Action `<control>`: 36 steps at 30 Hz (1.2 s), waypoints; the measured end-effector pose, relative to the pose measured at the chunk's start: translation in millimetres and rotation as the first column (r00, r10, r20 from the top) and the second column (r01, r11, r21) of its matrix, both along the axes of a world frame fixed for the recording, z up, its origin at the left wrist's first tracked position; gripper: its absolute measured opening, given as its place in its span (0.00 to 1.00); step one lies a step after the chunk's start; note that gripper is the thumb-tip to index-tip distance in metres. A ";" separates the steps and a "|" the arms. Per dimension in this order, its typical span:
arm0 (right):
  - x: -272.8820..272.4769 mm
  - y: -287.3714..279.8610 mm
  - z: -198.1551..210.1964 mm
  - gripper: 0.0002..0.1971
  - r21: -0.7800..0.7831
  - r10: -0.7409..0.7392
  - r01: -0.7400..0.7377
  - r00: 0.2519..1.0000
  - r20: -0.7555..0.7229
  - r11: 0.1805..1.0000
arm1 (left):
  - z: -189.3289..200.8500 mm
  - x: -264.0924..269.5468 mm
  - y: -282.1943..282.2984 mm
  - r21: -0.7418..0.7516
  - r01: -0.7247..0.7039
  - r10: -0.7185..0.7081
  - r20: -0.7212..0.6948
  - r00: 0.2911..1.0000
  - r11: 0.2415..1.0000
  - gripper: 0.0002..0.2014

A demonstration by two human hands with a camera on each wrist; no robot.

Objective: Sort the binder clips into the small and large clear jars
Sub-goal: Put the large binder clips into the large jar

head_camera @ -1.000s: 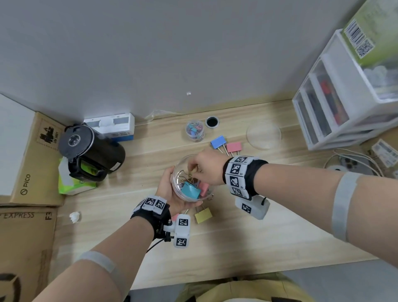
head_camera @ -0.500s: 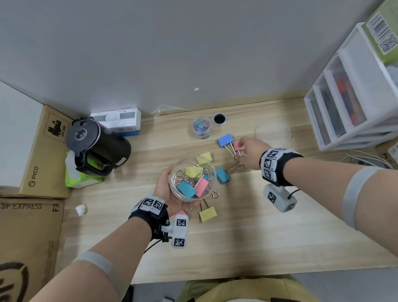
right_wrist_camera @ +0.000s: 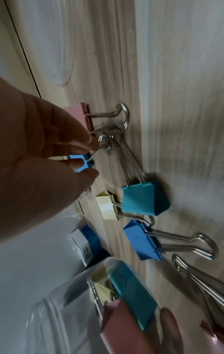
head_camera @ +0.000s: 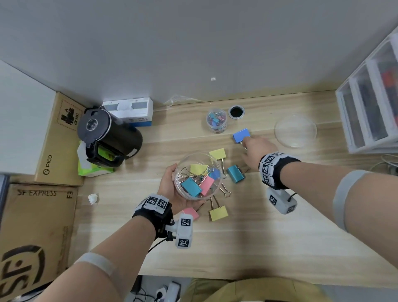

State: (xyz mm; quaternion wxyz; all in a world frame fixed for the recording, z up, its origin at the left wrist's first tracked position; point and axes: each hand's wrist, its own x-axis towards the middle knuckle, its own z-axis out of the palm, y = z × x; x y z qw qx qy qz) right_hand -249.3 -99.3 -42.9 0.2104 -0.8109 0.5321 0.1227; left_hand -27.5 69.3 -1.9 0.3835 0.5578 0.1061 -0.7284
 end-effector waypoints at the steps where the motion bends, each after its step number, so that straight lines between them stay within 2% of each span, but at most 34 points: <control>1: 2.9 -1.0 -1.2 0.13 -0.009 0.004 -0.004 1.000 -0.020 1.000 | -1.4 0.9 -0.5 -0.002 -0.010 0.010 0.000 1.000 1.000 0.37; 9: 10.1 -2.2 -0.2 0.12 0.017 0.059 -0.057 0.982 -0.180 0.998 | -14.9 1.4 4.4 0.036 -0.069 0.069 0.009 0.998 0.997 0.36; 13: 8.3 -2.3 3.1 0.17 0.036 0.103 -0.097 0.974 -0.204 0.995 | -12.4 -0.7 0.6 0.026 -0.064 0.064 -0.005 0.998 0.998 0.35; 17: 4.0 -2.7 6.6 0.20 0.065 0.032 -0.028 0.997 -0.064 0.998 | -9.1 -1.1 -3.7 0.029 -0.042 0.041 0.037 0.998 0.999 0.36; 19: 4.0 -3.6 11.2 0.16 0.086 -0.022 0.018 0.999 0.042 0.996 | -7.8 -0.6 -3.8 0.018 -0.019 0.018 0.042 0.999 1.000 0.37; 21: 4.3 -3.4 20.1 0.10 0.081 -0.088 0.071 0.968 0.234 0.994 | -6.3 -1.2 -4.7 0.007 0.000 0.000 0.038 0.999 1.000 0.37; 22: 6.0 -2.6 23.9 0.09 0.071 -0.100 0.080 0.928 0.358 0.994 | -6.6 -1.0 -4.6 0.004 0.002 -0.002 0.043 0.999 1.000 0.37; 24: 7.9 1.3 36.9 0.07 -0.027 -0.021 0.043 0.838 0.545 0.999 | -2.2 -2.6 -6.8 -0.001 0.014 -0.014 0.059 0.998 1.000 0.37; 27: 13.7 12.2 57.6 0.06 -0.192 0.186 -0.080 0.753 0.631 0.978 | 5.0 -3.5 -11.0 -0.003 -0.020 0.020 0.044 0.999 1.000 0.37; 32: 26.7 39.9 88.3 0.07 -0.277 0.495 -0.410 0.701 0.514 0.869 | 14.7 -12.0 -19.0 -0.025 -0.018 0.020 0.088 0.996 1.000 0.36; 34: 35.7 49.5 94.8 0.08 -0.236 0.544 -0.491 0.729 0.415 0.838 | 17.0 -18.1 -22.2 -0.043 0.011 -0.006 0.117 0.993 0.999 0.32; 36: 46.0 53.8 96.6 0.10 -0.133 0.533 -0.518 0.791 0.301 0.845 | 18.1 -23.2 -24.7 -0.057 0.038 -0.031 0.119 0.992 0.998 0.30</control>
